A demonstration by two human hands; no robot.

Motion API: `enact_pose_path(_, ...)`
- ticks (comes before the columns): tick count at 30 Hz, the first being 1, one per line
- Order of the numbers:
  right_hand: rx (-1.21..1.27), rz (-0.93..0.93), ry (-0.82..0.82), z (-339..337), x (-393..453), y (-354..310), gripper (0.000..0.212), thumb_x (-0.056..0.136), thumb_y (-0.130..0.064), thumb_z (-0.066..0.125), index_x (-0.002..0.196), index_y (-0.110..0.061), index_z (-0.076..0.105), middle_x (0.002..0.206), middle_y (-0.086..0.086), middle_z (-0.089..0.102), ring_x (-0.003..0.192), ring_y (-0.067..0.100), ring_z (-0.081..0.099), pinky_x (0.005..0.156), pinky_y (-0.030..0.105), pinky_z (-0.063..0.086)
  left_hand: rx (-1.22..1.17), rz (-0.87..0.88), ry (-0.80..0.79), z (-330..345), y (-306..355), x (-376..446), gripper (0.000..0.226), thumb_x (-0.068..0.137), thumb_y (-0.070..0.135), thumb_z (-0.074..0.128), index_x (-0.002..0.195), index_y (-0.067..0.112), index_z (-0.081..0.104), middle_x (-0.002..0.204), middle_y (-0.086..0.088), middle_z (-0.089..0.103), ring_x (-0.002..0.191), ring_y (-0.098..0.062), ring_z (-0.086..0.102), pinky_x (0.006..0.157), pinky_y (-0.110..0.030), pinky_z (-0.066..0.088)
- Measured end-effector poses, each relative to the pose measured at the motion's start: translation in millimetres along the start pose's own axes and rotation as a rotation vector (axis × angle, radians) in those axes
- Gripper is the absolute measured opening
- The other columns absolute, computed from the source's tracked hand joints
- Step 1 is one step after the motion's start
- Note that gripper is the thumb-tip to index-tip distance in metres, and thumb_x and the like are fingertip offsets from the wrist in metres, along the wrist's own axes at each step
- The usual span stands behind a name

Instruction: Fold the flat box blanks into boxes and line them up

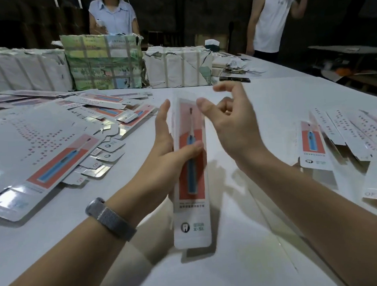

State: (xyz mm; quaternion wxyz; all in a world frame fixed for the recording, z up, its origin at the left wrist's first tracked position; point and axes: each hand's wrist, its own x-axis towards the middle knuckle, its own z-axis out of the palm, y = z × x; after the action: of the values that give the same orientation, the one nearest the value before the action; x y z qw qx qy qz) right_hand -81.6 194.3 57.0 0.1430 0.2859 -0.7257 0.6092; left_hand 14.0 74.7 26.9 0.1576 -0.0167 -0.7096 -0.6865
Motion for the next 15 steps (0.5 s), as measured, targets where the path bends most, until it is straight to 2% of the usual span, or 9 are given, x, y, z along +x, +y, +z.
enact_pose_path(1, 0.004, 0.050, -0.068, 3.6, -2.3, 2.6, 0.029, 0.092, -0.047, 0.062, 0.113, -0.034, 0.049, 0.071, -0.003, 0.055, 0.065, 0.008, 0.057, 0.061, 0.026, 0.048, -0.063, 0.016, 0.003, -0.2, -0.4, 0.5, 0.082, 0.099, 0.012, 0.061, 0.143, 0.067, 0.017, 0.121, 0.003, 0.069, 0.089, -0.017, 0.073, 0.072, -0.032, 0.060)
enact_pose_path(3, 0.077, 0.141, -0.195, 11.5, -7.8, 6.1, 0.036, 0.090, -0.054, 0.055, 0.120, -0.036, 0.047, 0.088, 0.012, 0.062, 0.071, 0.015, 0.063, 0.053, 0.026, 0.048, -0.165, 0.026, 0.007, 2.1, -0.5, 1.1, 0.077, 0.100, 0.006, 0.055, 0.146, 0.058, 0.022, 0.109, 0.003, 0.074, 0.083, -0.018, 0.073, 0.069, -0.030, 0.059)
enact_pose_path(5, 0.159, 0.154, -0.221, 16.1, -11.4, 6.5, 0.036, 0.087, -0.055, 0.051, 0.118, -0.037, 0.049, 0.092, 0.012, 0.062, 0.067, 0.014, 0.064, 0.044, 0.024, 0.046, -0.212, 0.027, -0.001, 3.7, -1.0, 1.7, 0.074, 0.099, 0.001, 0.053, 0.147, 0.052, 0.026, 0.104, 0.000, 0.075, 0.079, -0.018, 0.072, 0.067, -0.031, 0.059)
enact_pose_path(7, 0.206, 0.131, -0.209, 17.2, -13.0, 6.8, 0.027, 0.087, -0.052, 0.051, 0.112, -0.041, 0.051, 0.093, 0.009, 0.062, 0.068, 0.013, 0.065, 0.044, 0.027, 0.048, -0.257, 0.022, -0.005, 3.1, -0.7, 2.4, 0.072, 0.092, 0.002, 0.054, 0.142, 0.049, 0.033, 0.098, -0.003, 0.074, 0.071, -0.017, 0.070, 0.061, -0.030, 0.057)
enact_pose_path(9, 0.223, 0.094, -0.201, 17.9, -14.7, 8.3, 0.023, 0.090, -0.048, 0.049, 0.112, -0.042, 0.050, 0.095, 0.005, 0.065, 0.074, 0.013, 0.069, 0.051, 0.033, 0.055, -0.243, 0.022, 0.014, 0.3, 0.6, 3.2, 0.067, 0.079, 0.013, 0.053, 0.131, 0.053, 0.041, 0.096, -0.003, 0.074, 0.069, -0.016, 0.069, 0.059, -0.029, 0.056)
enact_pose_path(12, 0.244, 0.057, -0.203, 21.6, -18.7, 8.6, 0.024, 0.093, -0.043, 0.049, 0.117, -0.038, 0.051, 0.099, -0.001, 0.070, 0.088, 0.015, 0.070, 0.076, 0.039, 0.060, -0.172, 0.032, 0.068, -2.6, -0.2, 5.4, 0.047, 0.079, 0.030, 0.050, 0.118, 0.054, 0.040, 0.090, 0.003, 0.075, 0.071, -0.014, 0.071, 0.060, -0.028, 0.056)
enact_pose_path(15, 0.266, 0.040, -0.217, 24.8, -20.9, 5.5, 0.030, 0.093, -0.042, 0.053, 0.122, -0.036, 0.049, 0.104, 0.014, 0.068, 0.097, 0.028, 0.068, 0.091, 0.049, 0.055, -0.057, 0.108, 0.090, 0.4, -3.4, 7.9, 0.036, 0.089, 0.049, 0.055, 0.116, 0.051, 0.031, 0.093, 0.013, 0.076, 0.083, -0.009, 0.074, 0.068, -0.021, 0.056)
